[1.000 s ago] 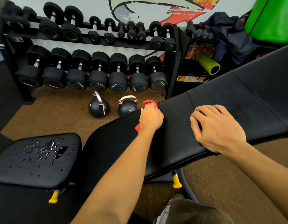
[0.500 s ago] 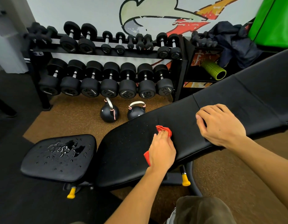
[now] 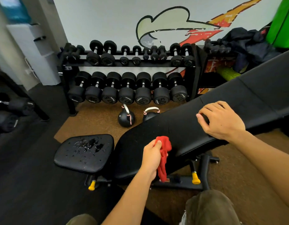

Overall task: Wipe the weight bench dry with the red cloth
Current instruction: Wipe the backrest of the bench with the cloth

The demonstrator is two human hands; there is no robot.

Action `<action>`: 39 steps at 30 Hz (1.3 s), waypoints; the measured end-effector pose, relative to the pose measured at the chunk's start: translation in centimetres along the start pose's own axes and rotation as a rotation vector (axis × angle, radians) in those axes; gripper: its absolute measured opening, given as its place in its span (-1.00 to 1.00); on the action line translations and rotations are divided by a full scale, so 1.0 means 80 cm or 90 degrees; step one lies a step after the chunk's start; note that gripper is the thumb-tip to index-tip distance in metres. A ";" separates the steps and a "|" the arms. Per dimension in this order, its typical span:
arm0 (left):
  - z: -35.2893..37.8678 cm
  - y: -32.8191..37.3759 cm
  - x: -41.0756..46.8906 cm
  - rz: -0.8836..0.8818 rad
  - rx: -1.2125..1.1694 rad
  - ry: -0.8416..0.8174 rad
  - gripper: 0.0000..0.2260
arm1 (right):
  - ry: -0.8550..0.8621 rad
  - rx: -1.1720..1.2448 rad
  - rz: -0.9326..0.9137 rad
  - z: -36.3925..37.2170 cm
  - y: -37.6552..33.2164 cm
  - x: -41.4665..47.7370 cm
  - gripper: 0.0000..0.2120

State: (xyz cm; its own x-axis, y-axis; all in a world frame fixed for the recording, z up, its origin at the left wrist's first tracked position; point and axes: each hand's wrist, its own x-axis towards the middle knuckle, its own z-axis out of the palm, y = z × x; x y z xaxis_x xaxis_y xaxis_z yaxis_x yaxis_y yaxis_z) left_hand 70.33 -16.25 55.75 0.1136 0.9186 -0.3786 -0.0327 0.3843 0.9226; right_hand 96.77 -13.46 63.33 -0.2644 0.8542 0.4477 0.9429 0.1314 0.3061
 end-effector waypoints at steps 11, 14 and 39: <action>-0.036 0.003 -0.041 -0.124 -0.456 0.057 -0.78 | 0.092 0.506 0.123 -0.018 -0.106 -0.037 -0.71; -0.053 0.003 -0.024 -0.141 -0.460 0.054 -0.68 | -0.064 0.738 0.218 -0.019 -0.205 -0.061 -0.67; -0.182 -0.021 0.022 0.038 0.108 0.030 -0.59 | -0.195 1.428 0.633 -0.001 -0.295 -0.018 -0.58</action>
State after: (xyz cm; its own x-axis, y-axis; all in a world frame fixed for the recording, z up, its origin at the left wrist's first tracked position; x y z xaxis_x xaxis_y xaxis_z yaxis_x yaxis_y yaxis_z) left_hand 56.16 -13.91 52.43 0.0705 0.9443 -0.3215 0.1310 0.3107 0.9414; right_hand 74.85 -17.80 55.53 0.0122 0.9570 -0.2900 -0.4988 -0.2455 -0.8312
